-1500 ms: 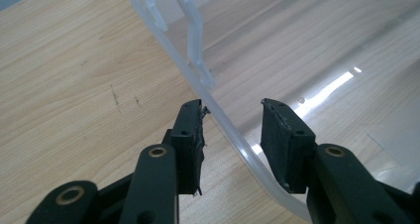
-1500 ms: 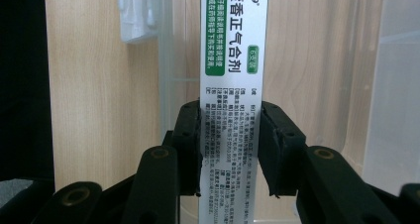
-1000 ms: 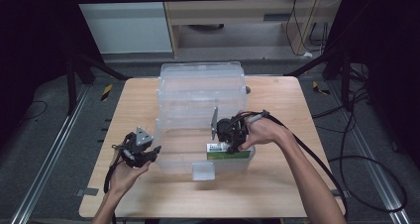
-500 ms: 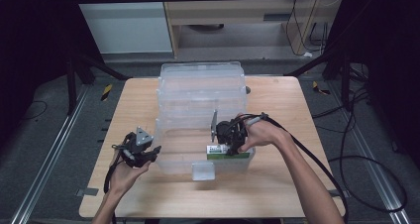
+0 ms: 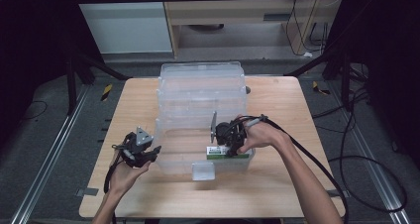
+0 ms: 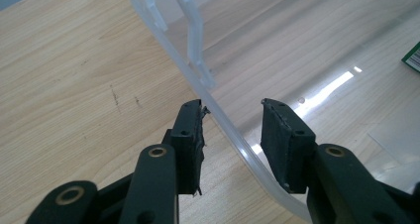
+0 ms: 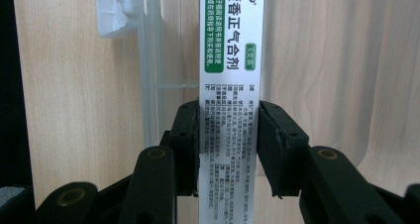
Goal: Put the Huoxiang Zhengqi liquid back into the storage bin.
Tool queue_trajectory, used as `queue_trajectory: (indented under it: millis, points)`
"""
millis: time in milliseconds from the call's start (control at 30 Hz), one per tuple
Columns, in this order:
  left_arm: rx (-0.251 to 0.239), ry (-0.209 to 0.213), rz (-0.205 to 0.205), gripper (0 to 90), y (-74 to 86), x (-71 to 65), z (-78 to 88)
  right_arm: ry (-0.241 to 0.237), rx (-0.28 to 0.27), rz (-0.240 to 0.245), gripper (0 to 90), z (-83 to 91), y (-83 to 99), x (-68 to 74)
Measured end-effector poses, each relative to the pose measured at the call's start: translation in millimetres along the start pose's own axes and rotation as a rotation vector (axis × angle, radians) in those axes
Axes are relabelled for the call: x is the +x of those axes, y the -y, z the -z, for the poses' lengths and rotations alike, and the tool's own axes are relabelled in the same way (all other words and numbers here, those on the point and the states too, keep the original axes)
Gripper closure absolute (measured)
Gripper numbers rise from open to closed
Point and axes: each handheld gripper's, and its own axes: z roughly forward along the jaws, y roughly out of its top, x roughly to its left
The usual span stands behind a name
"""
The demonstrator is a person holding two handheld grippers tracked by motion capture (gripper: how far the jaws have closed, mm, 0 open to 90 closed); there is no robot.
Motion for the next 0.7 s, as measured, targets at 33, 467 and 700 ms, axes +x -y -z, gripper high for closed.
queue_trajectory:
  millis: [33,467,700]
  points:
    - [0.000,-0.001,0.000,59.8,0.0,-0.1,0.0,-0.002,-0.010,-0.005,61.9,1.4,0.6,-0.1]
    - [0.000,0.001,0.002,59.7,0.0,0.1,-0.3,0.061,-0.153,-0.056,55.3,36.5,12.4,1.6]
    - [0.000,-0.002,0.000,59.4,-0.1,0.1,0.0,0.097,-0.205,-0.107,55.4,51.5,20.1,4.4]
